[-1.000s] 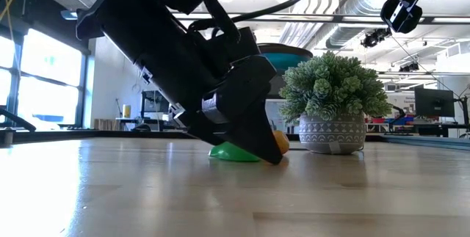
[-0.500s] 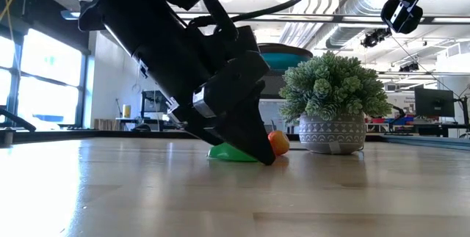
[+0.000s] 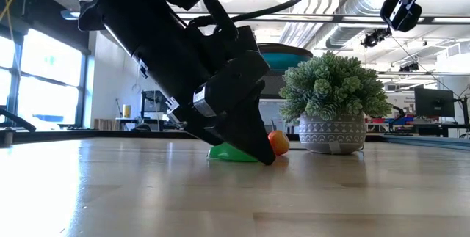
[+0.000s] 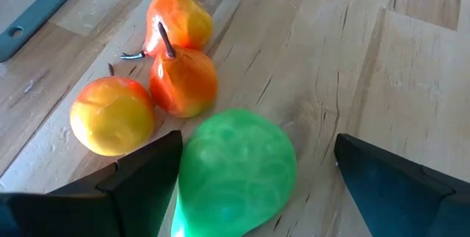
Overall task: Pick & Place Fruit
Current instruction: Put the green pear into the blue strainer bowl
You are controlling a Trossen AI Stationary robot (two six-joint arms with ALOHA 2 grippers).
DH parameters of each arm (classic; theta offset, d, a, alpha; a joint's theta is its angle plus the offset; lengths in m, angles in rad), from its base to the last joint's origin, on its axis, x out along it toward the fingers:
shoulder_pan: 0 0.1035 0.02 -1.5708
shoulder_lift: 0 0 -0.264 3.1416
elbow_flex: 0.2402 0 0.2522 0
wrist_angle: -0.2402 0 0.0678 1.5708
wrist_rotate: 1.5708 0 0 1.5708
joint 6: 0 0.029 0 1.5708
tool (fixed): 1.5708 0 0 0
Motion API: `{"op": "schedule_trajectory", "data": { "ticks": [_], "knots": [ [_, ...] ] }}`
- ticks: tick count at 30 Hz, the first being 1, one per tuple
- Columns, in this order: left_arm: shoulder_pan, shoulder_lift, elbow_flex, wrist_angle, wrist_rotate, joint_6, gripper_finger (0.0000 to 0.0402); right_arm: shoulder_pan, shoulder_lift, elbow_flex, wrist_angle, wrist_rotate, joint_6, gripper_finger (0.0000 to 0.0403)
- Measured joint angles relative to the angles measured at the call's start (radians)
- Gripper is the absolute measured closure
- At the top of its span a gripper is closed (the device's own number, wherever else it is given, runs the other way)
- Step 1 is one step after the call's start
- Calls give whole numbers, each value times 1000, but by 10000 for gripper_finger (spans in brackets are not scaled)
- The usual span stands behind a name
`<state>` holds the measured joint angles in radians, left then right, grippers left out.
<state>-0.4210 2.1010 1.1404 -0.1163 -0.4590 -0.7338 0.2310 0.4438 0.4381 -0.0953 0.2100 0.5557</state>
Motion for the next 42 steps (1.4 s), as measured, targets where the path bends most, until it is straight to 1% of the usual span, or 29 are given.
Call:
{"op": "schedule_trajectory", "data": {
  "ticks": [16, 19, 25, 29, 33, 42],
  "knots": [
    [0, 0, -2, 18, -3, -23, 54, 0, 0, 0, -6, -3, -2, 401],
    [1, 0, -2, 18, -8, -31, 69, 0, 0, 0, -7, -6, -3, 401],
    [2, 0, -3, 10, -20, -53, 126, 0, 0, 0, -7, -11, -10, 401],
    [2, 0, -4, 8, -26, -65, 153, 0, 0, 0, -7, -35, -10, 401],
    [2, 0, -4, 8, -31, -104, 164, 0, 0, 0, -7, -37, -10, 401],
    [2, -5, -4, 10, -31, -194, 166, 0, 0, 0, -7, -61, -25, 401]
  ]
}}
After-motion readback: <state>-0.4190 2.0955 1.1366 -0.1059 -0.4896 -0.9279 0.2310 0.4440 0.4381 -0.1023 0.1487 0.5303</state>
